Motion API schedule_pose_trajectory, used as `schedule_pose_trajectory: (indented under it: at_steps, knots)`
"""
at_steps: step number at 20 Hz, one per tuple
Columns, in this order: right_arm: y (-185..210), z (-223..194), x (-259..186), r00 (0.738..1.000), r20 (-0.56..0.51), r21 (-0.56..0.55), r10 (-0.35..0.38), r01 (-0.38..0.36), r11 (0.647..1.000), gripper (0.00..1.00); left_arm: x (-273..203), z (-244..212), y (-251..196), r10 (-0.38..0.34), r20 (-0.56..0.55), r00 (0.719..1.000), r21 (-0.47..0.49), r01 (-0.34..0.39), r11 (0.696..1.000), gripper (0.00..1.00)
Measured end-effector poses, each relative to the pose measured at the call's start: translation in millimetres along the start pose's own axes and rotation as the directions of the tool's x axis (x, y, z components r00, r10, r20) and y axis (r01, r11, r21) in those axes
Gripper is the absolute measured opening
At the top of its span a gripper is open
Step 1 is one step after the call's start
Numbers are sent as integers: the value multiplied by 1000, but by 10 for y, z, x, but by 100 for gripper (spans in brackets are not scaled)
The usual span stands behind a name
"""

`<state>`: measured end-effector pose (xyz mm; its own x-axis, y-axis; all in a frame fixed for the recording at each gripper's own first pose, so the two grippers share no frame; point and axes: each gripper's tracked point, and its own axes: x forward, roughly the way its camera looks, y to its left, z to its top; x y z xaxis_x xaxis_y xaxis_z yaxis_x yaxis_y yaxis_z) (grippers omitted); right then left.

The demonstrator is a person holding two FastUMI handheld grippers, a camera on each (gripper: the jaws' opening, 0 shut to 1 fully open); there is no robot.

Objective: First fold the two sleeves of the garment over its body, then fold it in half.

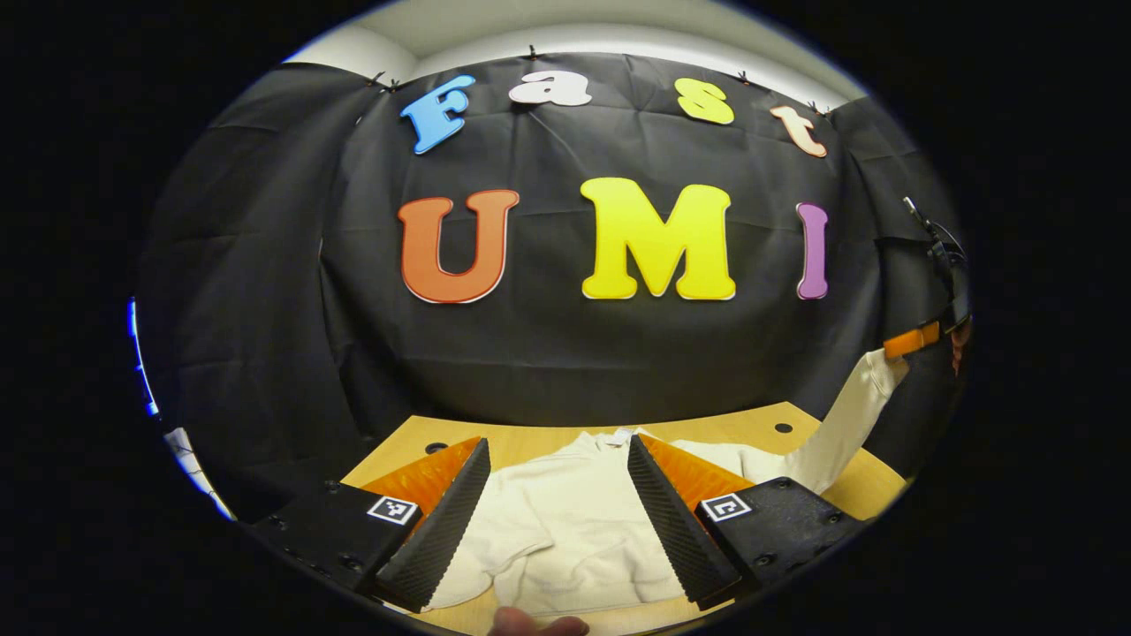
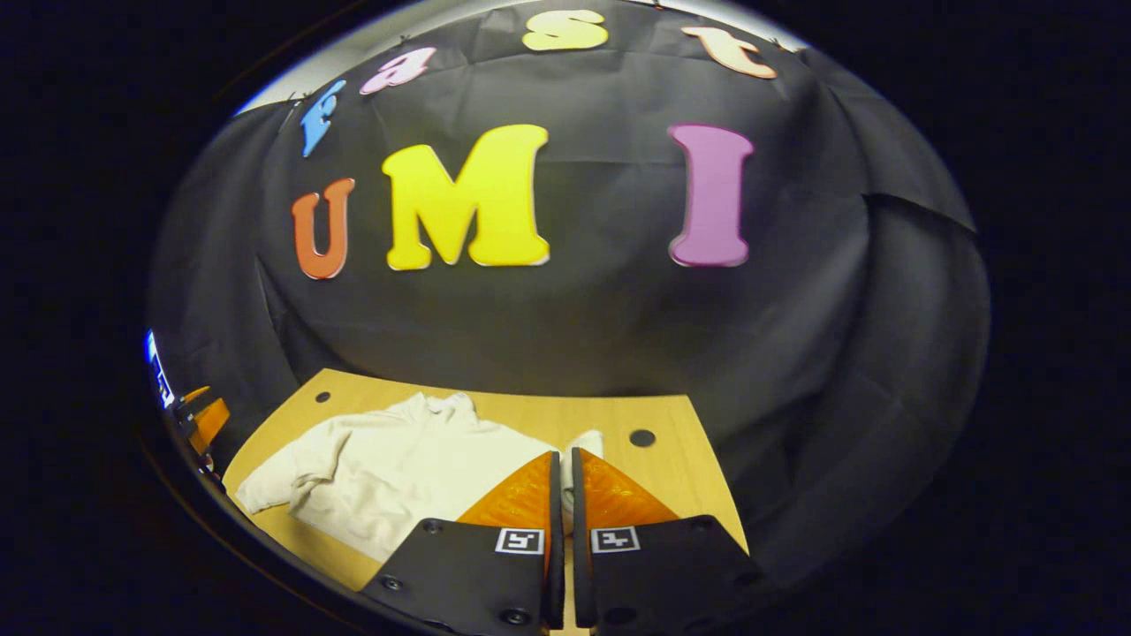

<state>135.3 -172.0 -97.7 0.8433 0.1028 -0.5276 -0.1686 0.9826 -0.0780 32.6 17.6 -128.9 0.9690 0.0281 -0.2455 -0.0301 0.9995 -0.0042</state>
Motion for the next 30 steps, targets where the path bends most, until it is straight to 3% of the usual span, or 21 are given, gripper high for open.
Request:
schedule_pose_trajectory:
  at_steps: [2, 4, 7, 11, 18, 24, 30]
  knots:
    - [450, 111, 290, 997, 6, -59, 75, -75, 995, 5, -28, 3, 253, 41, 4, 999, -11, -41, 999, 100]
    - [921, 47, 584, 989, -28, -61, 144, -146, 987, 0, -71, -13, 478, 90, 1, 996, -4, -90, 996, 100]
    - [1536, -149, 994, 970, -70, -49, 232, -235, 971, 0, -162, -59, 758, 141, -4, 990, 3, -141, 990, 100]
    - [2226, -209, 1442, 950, -95, -26, 299, -302, 953, 0, -308, -163, 1125, 214, -31, 976, -21, -215, 976, 100]
    - [3456, -334, 2059, 901, -144, -118, 410, -427, 897, 0, -494, -251, 1746, 324, -48, 945, -53, -327, 944, 100]
    - [4313, -1042, 2641, 862, -243, -154, 444, -486, 860, 0, -602, -377, 2082, 375, -68, 925, -36, -378, 925, 100]
    - [4514, -1693, 3018, 849, -346, -159, 400, -473, 867, 0, -643, -497, 2256, 390, -93, 916, -12, -392, 920, 100]
